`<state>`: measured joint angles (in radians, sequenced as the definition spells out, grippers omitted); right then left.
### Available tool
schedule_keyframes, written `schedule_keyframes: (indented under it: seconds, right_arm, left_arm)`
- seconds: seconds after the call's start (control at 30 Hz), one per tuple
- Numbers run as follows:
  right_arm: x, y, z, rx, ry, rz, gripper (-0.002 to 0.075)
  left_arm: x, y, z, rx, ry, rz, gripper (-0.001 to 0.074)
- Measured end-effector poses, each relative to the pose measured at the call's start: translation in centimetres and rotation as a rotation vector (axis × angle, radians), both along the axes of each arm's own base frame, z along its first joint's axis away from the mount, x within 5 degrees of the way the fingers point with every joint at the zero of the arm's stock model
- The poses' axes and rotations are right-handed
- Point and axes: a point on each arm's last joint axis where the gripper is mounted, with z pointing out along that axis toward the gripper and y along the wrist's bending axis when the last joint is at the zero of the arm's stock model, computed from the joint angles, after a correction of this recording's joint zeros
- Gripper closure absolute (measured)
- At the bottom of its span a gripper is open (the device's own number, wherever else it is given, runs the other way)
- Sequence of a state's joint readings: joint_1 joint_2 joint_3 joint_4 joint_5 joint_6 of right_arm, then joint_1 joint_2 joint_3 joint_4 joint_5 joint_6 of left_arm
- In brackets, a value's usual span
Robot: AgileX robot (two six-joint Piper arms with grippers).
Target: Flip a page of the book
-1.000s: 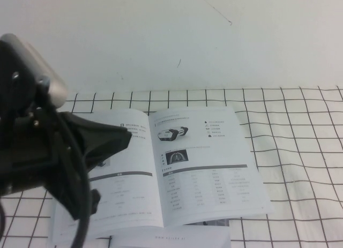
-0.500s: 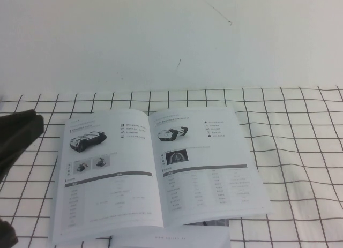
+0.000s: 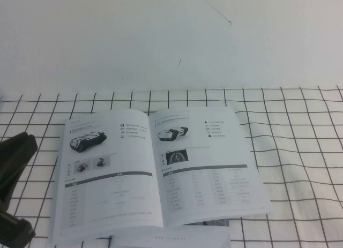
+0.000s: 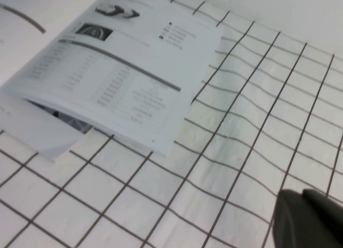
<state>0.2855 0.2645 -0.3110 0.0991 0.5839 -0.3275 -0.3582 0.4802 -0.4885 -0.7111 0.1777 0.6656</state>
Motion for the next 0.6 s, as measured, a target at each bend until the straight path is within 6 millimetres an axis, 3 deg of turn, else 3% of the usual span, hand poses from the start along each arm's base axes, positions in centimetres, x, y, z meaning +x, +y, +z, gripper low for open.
schedule_keyframes:
  seconds: [0.6]
  right_arm:
    - [-0.08,-0.01,-0.5,-0.008,0.028,0.002,0.0726]
  left_arm:
    - [-0.06,-0.08,-0.11,0.003,0.012,-0.011,0.0737]
